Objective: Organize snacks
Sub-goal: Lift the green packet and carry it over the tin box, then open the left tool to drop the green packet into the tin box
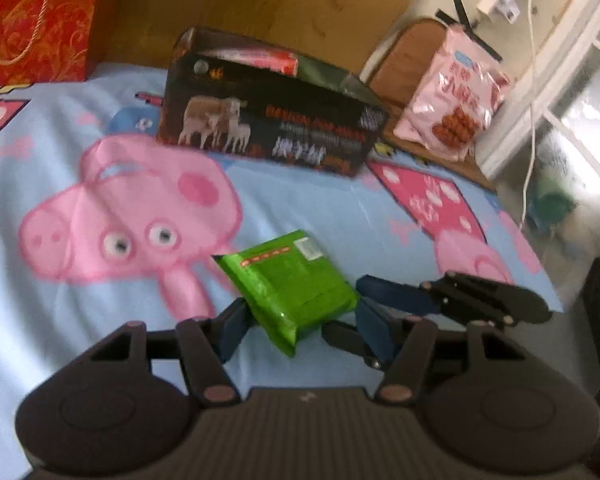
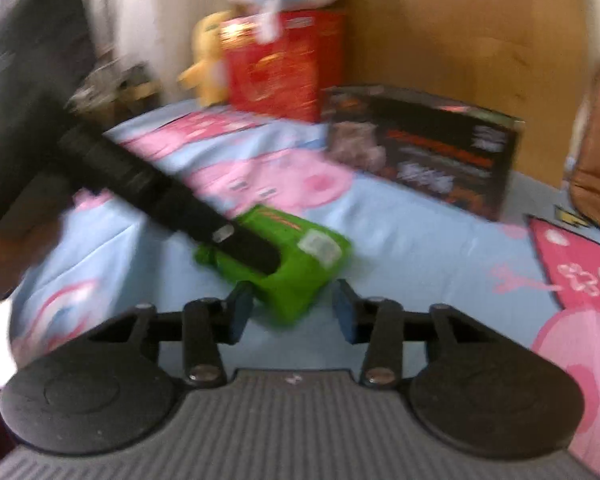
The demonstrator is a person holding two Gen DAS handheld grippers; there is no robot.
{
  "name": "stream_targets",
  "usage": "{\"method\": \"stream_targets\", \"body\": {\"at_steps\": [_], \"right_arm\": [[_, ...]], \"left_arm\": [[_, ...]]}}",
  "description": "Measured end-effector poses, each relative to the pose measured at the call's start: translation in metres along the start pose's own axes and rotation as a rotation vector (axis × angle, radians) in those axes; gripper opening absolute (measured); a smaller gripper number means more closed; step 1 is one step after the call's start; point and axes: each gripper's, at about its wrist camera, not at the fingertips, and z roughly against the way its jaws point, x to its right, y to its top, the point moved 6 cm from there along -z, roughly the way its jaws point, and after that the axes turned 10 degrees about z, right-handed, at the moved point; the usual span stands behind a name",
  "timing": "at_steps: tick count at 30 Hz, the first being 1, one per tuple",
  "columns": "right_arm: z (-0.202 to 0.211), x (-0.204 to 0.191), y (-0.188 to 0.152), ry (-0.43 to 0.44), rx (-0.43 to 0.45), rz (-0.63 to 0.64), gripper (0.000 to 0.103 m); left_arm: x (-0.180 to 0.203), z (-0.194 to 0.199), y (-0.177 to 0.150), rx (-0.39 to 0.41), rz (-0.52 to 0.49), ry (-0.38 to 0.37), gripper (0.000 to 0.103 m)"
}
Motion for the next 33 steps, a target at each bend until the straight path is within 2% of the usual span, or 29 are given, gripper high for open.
{"method": "stream_targets", "body": {"at_steps": [2, 4, 8, 10, 11, 13, 15, 16, 17, 19, 20, 23, 27, 29, 33], "right_arm": [[-0.007, 0.012, 0.003, -0.042, -0.012, -0.032, 0.046], [-0.005, 0.022, -0.001, -0.034, -0.015, -0.061, 0.046], [-0.002, 0.020, -0.001, -0.043, -0.017, 0.008, 0.051], [-0.004, 0.020, -0.001, -0.039, -0.023, 0.035, 0.060], [-0.007, 0.021, 0.000, -0.027, -0.033, 0.043, 0.060], [-0.015, 0.020, 0.004, 0.004, -0.038, 0.051, 0.062], [-0.022, 0.014, 0.008, 0.050, -0.036, 0.050, 0.059], [-0.025, 0.011, 0.010, 0.067, -0.028, 0.046, 0.051], [-0.026, 0.009, 0.012, 0.070, -0.023, 0.049, 0.049], [-0.028, 0.006, 0.015, 0.086, -0.014, 0.046, 0.042], [-0.027, 0.007, 0.018, 0.085, 0.000, 0.036, 0.042], [-0.013, 0.015, 0.033, 0.025, 0.082, 0.049, 0.042], [0.005, 0.041, 0.066, -0.048, 0.200, 0.036, 0.042], [0.003, 0.058, 0.081, -0.075, 0.221, 0.016, 0.042], [-0.019, 0.093, 0.099, -0.112, 0.228, -0.043, 0.042]], "left_arm": [[-0.001, -0.009, 0.013, 0.016, 0.005, 0.034, 0.061], [-0.003, -0.016, 0.021, 0.031, 0.006, 0.064, 0.061], [-0.009, -0.019, 0.030, 0.029, 0.049, 0.039, 0.061], [-0.012, -0.020, 0.033, 0.031, 0.063, 0.035, 0.059], [-0.013, -0.019, 0.033, 0.028, 0.073, 0.029, 0.059], [-0.015, -0.019, 0.033, 0.031, 0.072, 0.036, 0.050], [-0.015, -0.018, 0.032, 0.040, 0.054, 0.053, 0.045], [-0.014, -0.019, 0.033, 0.046, 0.048, 0.062, 0.046], [-0.014, -0.019, 0.035, 0.050, 0.043, 0.069, 0.046], [-0.012, -0.015, 0.043, 0.060, 0.048, 0.052, 0.045], [-0.008, -0.010, 0.050, 0.073, 0.039, 0.034, 0.045], [0.010, 0.004, 0.076, 0.122, -0.006, -0.020, 0.044], [0.034, 0.007, 0.116, 0.189, -0.050, -0.055, 0.045], [0.041, 0.001, 0.135, 0.217, -0.062, -0.062, 0.045], [0.040, -0.024, 0.162, 0.223, -0.032, -0.049, 0.045]]}}
